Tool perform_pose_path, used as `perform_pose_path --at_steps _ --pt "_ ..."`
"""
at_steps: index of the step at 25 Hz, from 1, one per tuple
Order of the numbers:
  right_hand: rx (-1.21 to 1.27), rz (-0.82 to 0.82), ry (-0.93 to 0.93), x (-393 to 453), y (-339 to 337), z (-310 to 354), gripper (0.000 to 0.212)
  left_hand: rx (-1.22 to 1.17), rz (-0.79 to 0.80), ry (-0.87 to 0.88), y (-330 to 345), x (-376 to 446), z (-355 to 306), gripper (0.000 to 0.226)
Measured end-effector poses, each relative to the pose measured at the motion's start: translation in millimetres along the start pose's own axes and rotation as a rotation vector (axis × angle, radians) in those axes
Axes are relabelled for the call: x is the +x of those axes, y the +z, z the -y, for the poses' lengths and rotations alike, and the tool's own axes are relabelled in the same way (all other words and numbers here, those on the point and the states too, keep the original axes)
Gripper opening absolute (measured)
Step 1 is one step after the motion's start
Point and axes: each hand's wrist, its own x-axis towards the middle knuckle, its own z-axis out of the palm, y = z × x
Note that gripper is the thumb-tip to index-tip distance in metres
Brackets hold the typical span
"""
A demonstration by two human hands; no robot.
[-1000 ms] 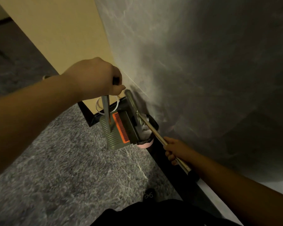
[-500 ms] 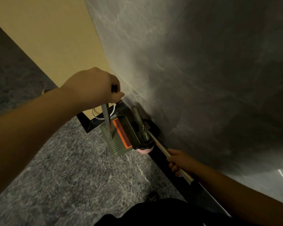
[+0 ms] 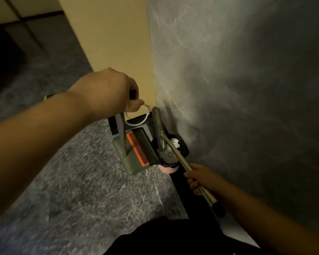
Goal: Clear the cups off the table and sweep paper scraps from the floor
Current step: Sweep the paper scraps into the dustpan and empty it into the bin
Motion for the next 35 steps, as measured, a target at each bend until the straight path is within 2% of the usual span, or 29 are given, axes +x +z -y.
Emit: perform_pose_path --at_steps 6,10,16,22,27,31,35 --pt "-0.292 0.184 0.038 -18 13 -26 0.018 -0.032 0.004 -0.412 17 -142 -13 0.030" --pt "-0.346 0.329 0.183 -25 59 -47 0.021 -0.089 0.028 -0.678 44 -250 -29 0.033" --pt "-0.584 0.495 0.249 -46 142 -93 0.031 -0.166 -0.003 -1.096 94 -407 -70 0.034" --pt "-0.832 0.632 0.265 -95 251 -180 0.033 -0.233 -0.008 -1.580 142 -572 -125 0.043" --pt "-0.973 0.756 0.291 -163 347 -263 0.025 -0.292 -0.056 -1.820 160 -707 -170 0.045" --pt "-1.109 0.893 0.330 -213 419 -331 0.026 -0.326 -0.155 -2.000 170 -808 -204 0.047" --pt "-1.246 0.975 0.309 -276 495 -391 0.041 -0.353 -0.297 -2.240 176 -901 -244 0.046"
